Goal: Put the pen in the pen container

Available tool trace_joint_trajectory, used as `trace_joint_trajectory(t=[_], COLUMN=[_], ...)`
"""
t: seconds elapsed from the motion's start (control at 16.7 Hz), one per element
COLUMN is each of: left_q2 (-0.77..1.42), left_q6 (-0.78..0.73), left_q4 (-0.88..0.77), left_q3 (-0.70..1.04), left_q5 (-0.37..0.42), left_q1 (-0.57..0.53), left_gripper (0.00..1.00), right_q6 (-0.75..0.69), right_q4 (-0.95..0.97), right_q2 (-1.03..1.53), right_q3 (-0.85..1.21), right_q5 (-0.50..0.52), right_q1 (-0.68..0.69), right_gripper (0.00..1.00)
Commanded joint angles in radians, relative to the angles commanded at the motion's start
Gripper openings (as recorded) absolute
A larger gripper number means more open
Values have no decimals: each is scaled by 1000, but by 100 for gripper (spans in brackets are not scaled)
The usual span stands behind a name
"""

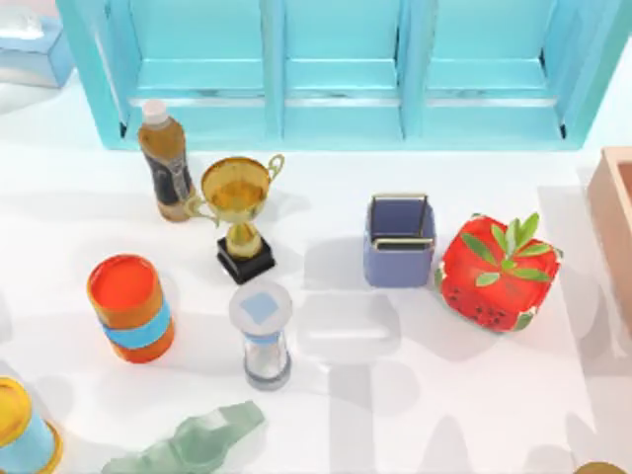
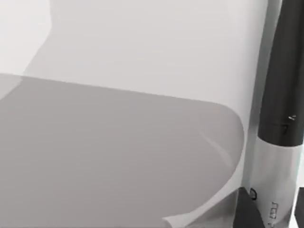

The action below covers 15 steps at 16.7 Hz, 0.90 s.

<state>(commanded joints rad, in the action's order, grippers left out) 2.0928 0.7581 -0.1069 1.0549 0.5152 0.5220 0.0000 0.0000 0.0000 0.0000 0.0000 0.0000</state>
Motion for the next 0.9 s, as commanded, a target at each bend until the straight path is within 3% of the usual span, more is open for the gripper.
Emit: trace_joint_trajectory(t=[0.48, 0.9], left_q2=[0, -199], left_q6=[0, -88], left_q4=[0, -207], left_q3=[0, 10], left_q5=[0, 33], left_q1=[0, 114], left_gripper=[0, 0], right_q6=[0, 0], right_q4=[0, 0], right_q2=[0, 0], right_q3=[0, 0], right_q5=[0, 0], right_q1=[0, 0], right_gripper=[100, 100])
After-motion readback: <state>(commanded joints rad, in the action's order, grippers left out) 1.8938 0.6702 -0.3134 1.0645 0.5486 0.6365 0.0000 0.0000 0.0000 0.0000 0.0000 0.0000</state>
